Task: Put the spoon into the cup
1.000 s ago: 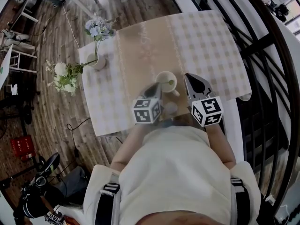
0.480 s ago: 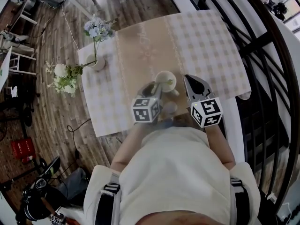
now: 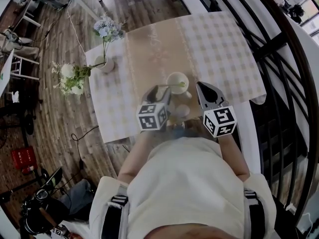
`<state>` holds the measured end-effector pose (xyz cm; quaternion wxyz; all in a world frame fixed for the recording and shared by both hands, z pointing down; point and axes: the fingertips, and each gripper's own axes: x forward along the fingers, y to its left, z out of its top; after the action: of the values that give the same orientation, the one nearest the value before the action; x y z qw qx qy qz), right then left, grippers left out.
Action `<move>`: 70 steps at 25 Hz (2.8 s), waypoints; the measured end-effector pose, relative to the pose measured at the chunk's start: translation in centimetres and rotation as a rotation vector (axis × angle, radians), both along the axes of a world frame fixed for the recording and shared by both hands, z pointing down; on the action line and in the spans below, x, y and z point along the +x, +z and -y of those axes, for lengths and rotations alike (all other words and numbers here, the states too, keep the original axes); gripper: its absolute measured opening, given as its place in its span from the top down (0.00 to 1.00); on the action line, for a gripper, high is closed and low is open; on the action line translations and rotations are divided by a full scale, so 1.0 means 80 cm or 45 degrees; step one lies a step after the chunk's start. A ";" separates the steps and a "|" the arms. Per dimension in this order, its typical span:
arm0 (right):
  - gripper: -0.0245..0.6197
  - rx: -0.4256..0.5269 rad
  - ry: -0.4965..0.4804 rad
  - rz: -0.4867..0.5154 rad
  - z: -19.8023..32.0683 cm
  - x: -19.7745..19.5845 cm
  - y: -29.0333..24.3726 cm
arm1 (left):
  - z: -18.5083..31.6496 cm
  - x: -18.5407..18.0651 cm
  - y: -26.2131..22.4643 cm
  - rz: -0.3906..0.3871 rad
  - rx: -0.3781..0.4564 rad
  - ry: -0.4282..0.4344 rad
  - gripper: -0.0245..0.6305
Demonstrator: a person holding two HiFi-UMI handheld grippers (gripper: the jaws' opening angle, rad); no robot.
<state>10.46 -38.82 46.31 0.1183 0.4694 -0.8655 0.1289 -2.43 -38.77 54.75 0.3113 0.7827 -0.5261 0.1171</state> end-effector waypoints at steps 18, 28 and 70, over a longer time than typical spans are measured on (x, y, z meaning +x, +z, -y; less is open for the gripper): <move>0.96 0.029 -0.042 -0.002 -0.061 -0.060 -0.025 | -0.053 -0.065 -0.090 -0.064 0.187 -0.107 0.71; 0.96 0.027 -0.053 0.003 -0.120 -0.080 -0.008 | -0.107 -0.086 -0.101 -0.067 0.259 -0.139 0.94; 0.96 0.084 -0.108 0.016 -0.373 -0.085 -0.004 | -0.376 -0.065 -0.106 -0.080 0.331 -0.064 0.96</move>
<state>3.70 -8.97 46.03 0.1028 0.4352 -0.8891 0.0981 -7.63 -8.71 46.25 0.2266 0.8062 -0.5464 0.0154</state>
